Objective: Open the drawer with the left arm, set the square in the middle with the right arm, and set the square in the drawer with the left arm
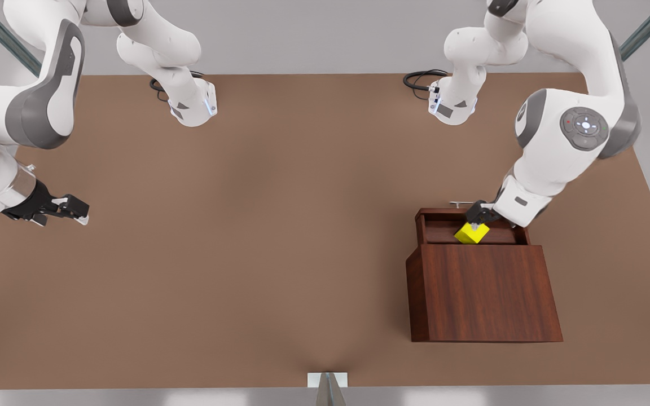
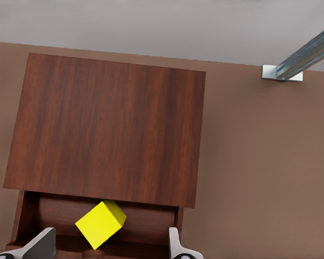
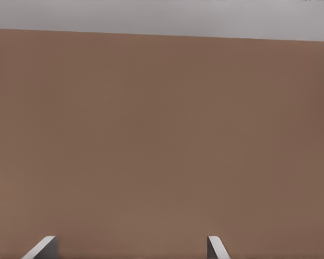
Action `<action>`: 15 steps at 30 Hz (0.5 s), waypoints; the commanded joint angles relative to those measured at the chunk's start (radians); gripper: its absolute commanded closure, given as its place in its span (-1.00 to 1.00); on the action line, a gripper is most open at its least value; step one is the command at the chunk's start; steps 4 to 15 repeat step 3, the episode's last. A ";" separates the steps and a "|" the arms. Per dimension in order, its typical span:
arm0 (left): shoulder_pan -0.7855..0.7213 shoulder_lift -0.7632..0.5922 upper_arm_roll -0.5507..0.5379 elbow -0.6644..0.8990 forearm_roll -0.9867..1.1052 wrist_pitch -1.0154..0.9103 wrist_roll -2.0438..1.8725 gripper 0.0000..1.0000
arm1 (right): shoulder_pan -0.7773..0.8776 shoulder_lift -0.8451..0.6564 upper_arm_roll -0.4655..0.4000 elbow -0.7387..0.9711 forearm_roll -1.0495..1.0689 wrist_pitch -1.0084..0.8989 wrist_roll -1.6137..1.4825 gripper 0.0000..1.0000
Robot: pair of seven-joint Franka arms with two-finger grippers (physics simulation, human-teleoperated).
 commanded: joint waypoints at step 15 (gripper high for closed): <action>0.000 -0.002 0.000 -0.002 0.088 0.000 0.000 -1.00 | -0.002 0.000 0.000 0.000 0.000 0.000 0.000 -1.00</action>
